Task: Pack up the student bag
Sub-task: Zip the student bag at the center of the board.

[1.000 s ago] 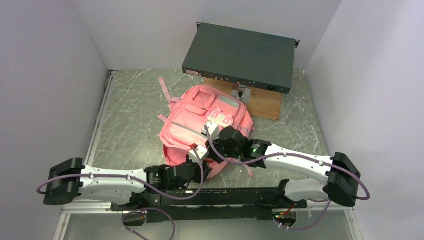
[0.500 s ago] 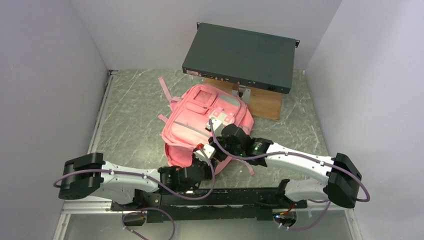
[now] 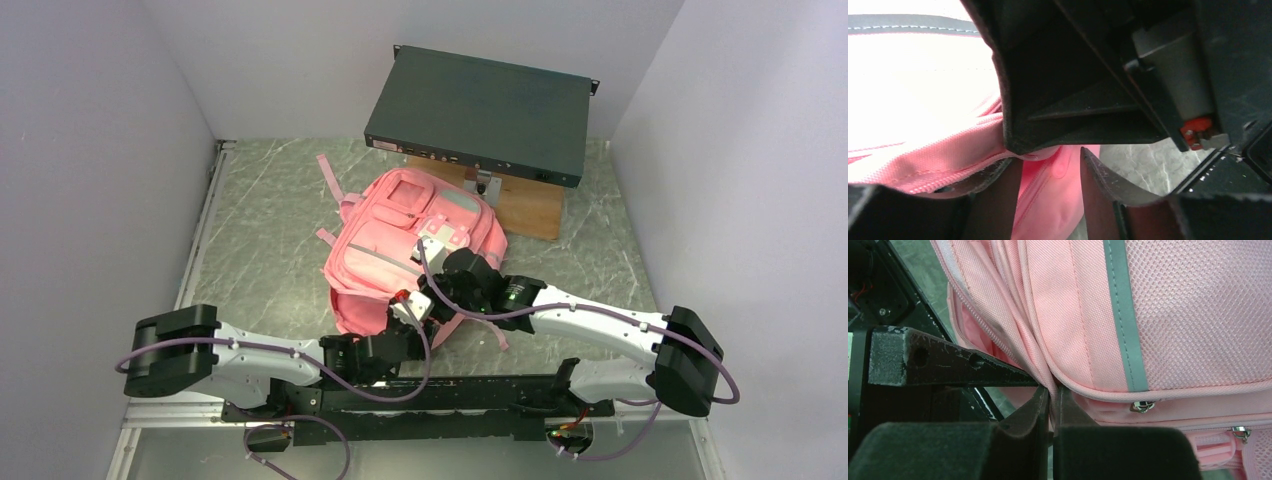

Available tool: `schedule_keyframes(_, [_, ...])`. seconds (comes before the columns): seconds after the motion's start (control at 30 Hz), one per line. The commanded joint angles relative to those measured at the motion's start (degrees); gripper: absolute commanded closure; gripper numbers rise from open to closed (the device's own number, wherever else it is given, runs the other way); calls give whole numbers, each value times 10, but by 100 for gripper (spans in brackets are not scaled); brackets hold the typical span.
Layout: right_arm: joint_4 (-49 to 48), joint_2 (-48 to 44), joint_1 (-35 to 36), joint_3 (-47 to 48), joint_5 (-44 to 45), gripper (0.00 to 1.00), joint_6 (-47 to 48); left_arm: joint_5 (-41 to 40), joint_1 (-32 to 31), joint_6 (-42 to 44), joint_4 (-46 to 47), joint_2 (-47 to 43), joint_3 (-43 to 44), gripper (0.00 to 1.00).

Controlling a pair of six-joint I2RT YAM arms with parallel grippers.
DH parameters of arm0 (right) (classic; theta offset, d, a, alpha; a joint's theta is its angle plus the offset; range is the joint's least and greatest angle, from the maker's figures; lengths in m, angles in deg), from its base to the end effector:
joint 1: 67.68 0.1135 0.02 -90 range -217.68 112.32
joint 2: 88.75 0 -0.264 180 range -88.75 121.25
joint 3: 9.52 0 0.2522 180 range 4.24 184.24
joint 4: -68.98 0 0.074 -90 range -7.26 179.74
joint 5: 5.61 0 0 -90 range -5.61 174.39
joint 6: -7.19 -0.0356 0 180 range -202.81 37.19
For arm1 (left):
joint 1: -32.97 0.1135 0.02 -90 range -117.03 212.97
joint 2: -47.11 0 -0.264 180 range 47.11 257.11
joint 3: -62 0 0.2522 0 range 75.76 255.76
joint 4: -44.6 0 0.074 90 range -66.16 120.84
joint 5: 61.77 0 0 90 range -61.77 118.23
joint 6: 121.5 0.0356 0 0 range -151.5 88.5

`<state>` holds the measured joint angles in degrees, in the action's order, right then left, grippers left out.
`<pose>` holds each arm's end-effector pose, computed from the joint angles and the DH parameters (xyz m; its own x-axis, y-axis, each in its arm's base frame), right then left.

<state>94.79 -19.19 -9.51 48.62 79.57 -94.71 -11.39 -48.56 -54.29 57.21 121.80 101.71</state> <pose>0.1357 0.2243 0.2447 -0.4941 -0.4063 -0.7686 -0.7971 0.5646 0.2139 0.0594 -0.2446 0.1849 -0.3132 0.0772 -0.9466 0.6006 0.7881 -0.1345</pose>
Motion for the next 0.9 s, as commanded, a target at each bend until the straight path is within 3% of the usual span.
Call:
schedule_keyframes(0.0, [-77,2,19,18,-59,100,-21,65,-2,30,18,34,-2,52])
schedule_keyframes(0.2, [-79,-9,3,14,-65,100,-39,64,-10,-4,49,-29,-72,37])
schedule_keyframes(0.4, [-96,-21,-13,13,-92,100,-79,54,-10,-33,75,-98,-130,33])
schedule_keyframes(0.7, [-101,-2,-13,23,-104,100,-92,37,-10,30,102,-25,-72,38])
schedule_keyframes(0.87, [-104,1,-13,22,-104,100,-97,-23,-11,19,82,11,-48,44])
